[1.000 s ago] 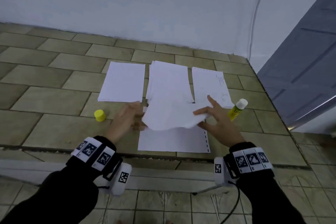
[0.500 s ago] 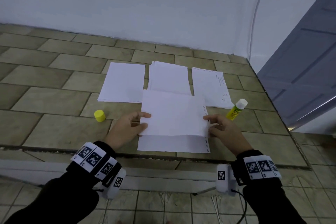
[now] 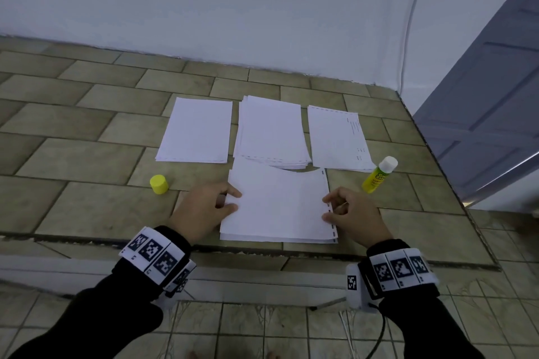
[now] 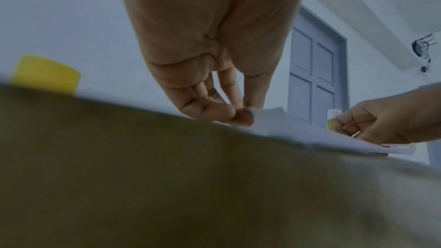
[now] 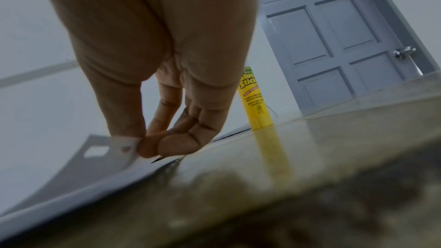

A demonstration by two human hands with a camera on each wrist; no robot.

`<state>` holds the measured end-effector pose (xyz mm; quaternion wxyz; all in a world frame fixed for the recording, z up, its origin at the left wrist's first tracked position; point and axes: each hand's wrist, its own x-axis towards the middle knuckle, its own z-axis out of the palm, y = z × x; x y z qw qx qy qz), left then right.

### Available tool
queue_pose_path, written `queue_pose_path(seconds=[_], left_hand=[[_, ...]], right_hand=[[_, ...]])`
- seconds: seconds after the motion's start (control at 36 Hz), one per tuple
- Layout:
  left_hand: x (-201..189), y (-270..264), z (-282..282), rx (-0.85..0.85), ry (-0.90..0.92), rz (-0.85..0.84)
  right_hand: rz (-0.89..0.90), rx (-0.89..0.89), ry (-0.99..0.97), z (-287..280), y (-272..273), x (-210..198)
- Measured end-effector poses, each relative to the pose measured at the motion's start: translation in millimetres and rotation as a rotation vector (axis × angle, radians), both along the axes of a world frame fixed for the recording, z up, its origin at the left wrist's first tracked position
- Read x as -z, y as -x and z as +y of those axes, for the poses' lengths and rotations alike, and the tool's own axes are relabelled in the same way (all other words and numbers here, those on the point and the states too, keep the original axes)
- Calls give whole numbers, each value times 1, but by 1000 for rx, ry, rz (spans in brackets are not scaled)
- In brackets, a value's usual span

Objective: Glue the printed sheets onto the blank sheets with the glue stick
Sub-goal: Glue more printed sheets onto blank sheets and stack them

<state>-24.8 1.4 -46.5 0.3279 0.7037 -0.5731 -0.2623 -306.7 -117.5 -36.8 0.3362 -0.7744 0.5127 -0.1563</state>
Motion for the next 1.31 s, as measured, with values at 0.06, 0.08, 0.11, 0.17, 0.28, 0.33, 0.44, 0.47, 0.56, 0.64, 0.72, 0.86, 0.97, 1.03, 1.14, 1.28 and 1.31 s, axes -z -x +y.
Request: queue_pose_path(seconds=[0.06,0.08,0.11,0.17,0.28,0.33,0.44,0.47,0.56,0.64,0.72,0.86,0.97,1.03,1.14,1.28,1.31], left_hand=[[5,-2,-1,-3,-10,-76],[7,-1,-1,-4,-15,-105],[7,-1,-1,-5,-18,-125],[8,0,-2,-5,-14,-147],[7,-1,-2,-11,-27,-134],[7,-2,-2,-8,-32,-135],[6,-2,-1,-3,-49,-133],[6,-3,-1,-5,-52,-132],[9,-4,-1,-7,-36,-124],[11,-5,-1,-11,-28,-108],[13,-5,-1,1,-34,-103],[16,-6,0,-11,-42,-86],[13,-4,2,-29,-57,-78],[13,-4,3,-33,-60,-78],[13,-5,2,-31,-69,-49],[11,-4,1,-31,-76,-61],[11,-5,2,-28,-75,-64]], right_hand=[[40,-9,3,0,0,2],[51,-11,2,1,-1,2],[58,-12,2,1,-1,3],[54,-6,-1,2,0,4],[60,-15,-19,2,2,3],[86,-30,-28,3,3,3],[86,-33,-49,4,4,3],[78,-32,-54,4,5,4],[48,-27,-55,4,7,6],[17,-25,-58,4,8,5],[8,-28,-69,3,8,6],[2,-31,-74,1,8,8],[10,-39,-76,0,8,8],[21,-43,-79,0,8,8],[29,-47,-75,0,8,8],[34,-51,-65,1,9,8],[30,-50,-65,1,9,8]])
